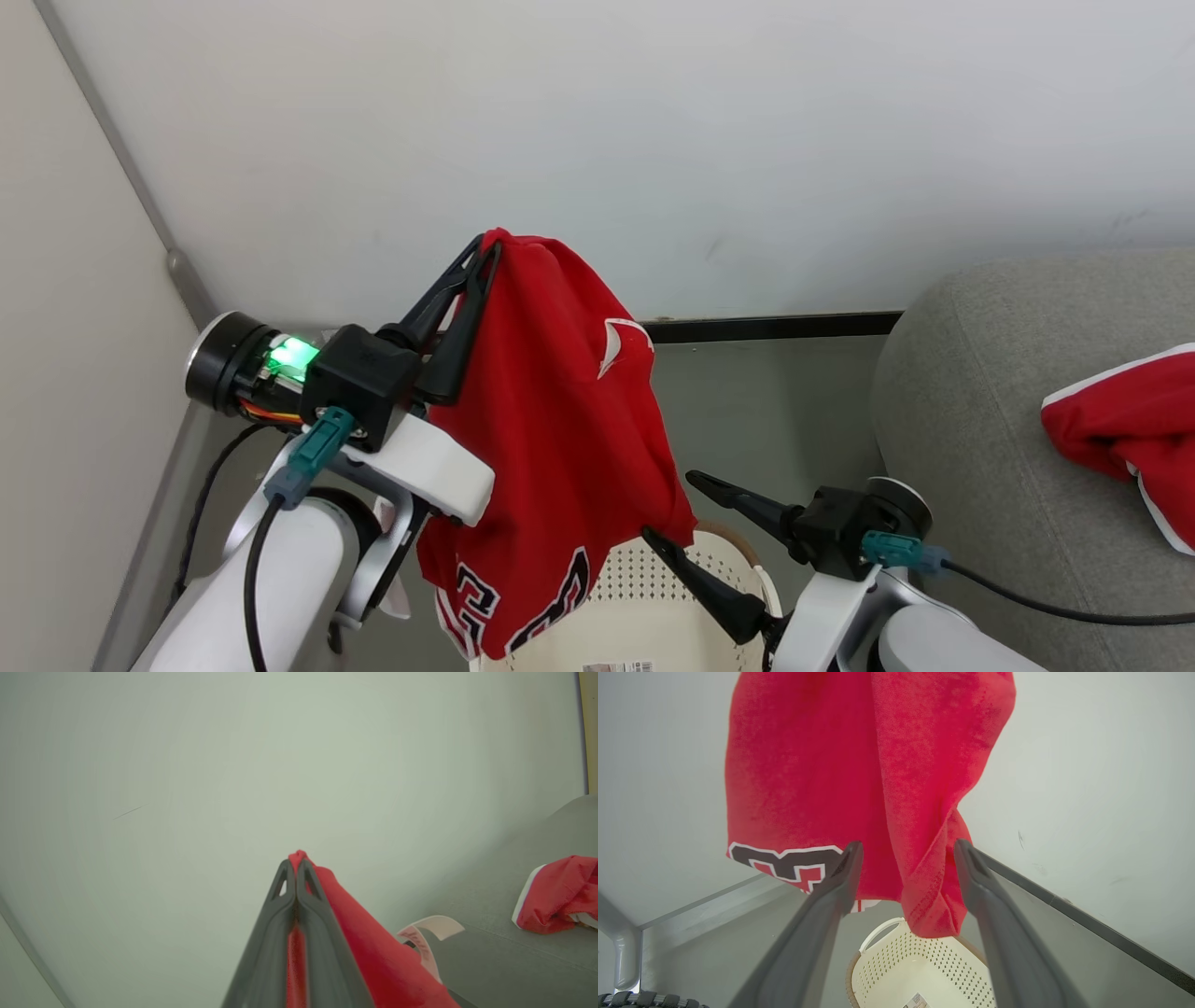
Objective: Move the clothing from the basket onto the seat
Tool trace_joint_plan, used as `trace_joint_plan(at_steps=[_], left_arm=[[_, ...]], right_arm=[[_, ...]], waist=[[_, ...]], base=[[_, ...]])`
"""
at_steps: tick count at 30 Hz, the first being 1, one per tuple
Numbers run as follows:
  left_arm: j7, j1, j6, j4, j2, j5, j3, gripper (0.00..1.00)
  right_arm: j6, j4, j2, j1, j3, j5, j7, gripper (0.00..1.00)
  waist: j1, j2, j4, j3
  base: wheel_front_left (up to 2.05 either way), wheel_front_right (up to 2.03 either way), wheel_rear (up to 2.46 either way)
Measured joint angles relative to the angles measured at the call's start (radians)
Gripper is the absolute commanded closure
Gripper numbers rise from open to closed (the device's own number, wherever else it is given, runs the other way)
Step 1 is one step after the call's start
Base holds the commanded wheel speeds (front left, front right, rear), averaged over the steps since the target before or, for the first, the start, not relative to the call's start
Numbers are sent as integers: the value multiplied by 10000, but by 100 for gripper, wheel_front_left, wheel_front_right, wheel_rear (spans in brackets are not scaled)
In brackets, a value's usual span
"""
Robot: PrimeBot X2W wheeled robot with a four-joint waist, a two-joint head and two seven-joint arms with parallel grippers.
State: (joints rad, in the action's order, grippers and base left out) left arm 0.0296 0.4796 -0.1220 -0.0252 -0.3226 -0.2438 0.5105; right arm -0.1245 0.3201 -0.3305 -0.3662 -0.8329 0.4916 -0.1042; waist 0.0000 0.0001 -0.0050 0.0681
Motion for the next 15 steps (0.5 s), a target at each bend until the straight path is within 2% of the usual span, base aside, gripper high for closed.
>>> trace_joint_plan(at_steps=[8, 15], left_arm=[[-261, 194, 92, 238, 232, 19, 359, 100], [-460, 386, 182, 370, 447, 35, 610, 100]], right_arm=[[0, 445, -59, -422, -389, 284, -2, 0], [0, 940, -253, -710, -345, 412, -117, 0]], waist=[[0, -1, 214, -51], [0, 0, 483, -112]], base=[[0, 0, 0], [0, 0, 0]])
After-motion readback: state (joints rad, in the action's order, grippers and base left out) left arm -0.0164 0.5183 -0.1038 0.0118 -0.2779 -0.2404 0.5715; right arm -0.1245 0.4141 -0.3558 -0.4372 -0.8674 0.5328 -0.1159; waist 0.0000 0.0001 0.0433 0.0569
